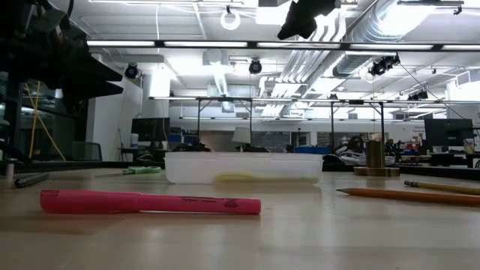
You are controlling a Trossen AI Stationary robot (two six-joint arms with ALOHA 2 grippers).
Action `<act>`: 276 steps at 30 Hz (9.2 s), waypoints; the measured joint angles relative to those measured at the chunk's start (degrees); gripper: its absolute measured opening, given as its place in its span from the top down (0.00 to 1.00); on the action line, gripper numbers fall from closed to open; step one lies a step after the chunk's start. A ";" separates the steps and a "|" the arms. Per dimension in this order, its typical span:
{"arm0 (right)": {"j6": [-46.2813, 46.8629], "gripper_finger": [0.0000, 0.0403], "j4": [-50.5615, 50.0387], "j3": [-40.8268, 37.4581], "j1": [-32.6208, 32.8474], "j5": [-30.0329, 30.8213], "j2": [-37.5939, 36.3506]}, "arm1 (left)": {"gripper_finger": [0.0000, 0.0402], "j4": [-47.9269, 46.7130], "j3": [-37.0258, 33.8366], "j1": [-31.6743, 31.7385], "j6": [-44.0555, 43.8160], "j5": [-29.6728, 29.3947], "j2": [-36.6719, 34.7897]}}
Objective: Pick & place school supplies into a supply box
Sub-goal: Put the green scissors into the orange supply box
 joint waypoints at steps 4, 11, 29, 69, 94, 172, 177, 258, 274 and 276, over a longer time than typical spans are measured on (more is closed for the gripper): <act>2.70 0.81 7.01 -6.99 -1.26 -0.06 -5.30 | 0.57 -0.02 0.00 0.00 0.00 0.02 -0.01; 8.96 0.81 20.35 -21.74 -1.63 0.97 -16.54 | 0.57 0.35 0.00 -0.01 -0.06 -1.05 -0.01; 16.25 0.81 40.49 -48.76 -1.63 0.36 -39.19 | 0.57 0.44 0.00 -0.02 -3.45 -6.29 -0.01; 22.56 0.81 63.94 -73.83 -1.61 0.45 -53.00 | 0.57 -17.89 30.83 0.05 -0.33 -22.01 35.73; 20.55 0.81 63.97 -73.83 -1.61 -2.64 -53.00 | 0.57 -31.64 45.18 18.91 -17.68 -2.90 53.54; 20.55 0.81 64.42 -73.85 -1.61 -1.76 -52.98 | 0.57 -24.76 45.07 46.14 -12.79 13.13 83.79; 20.55 0.81 64.53 -73.85 -1.61 -1.74 -52.99 | 0.57 -24.91 45.05 46.14 -12.79 14.04 85.78; 21.08 0.81 65.27 -73.84 -1.62 -1.78 -53.00 | 0.78 -25.56 45.00 36.91 -14.97 17.60 63.52; 21.05 0.81 65.26 -73.83 -1.63 -1.78 -52.99 | 0.78 -2.51 45.09 36.35 -14.97 33.88 50.56; 21.05 0.81 65.27 -73.84 -1.62 -1.79 -52.99 | 0.78 1.56 45.09 36.35 -14.98 37.26 50.56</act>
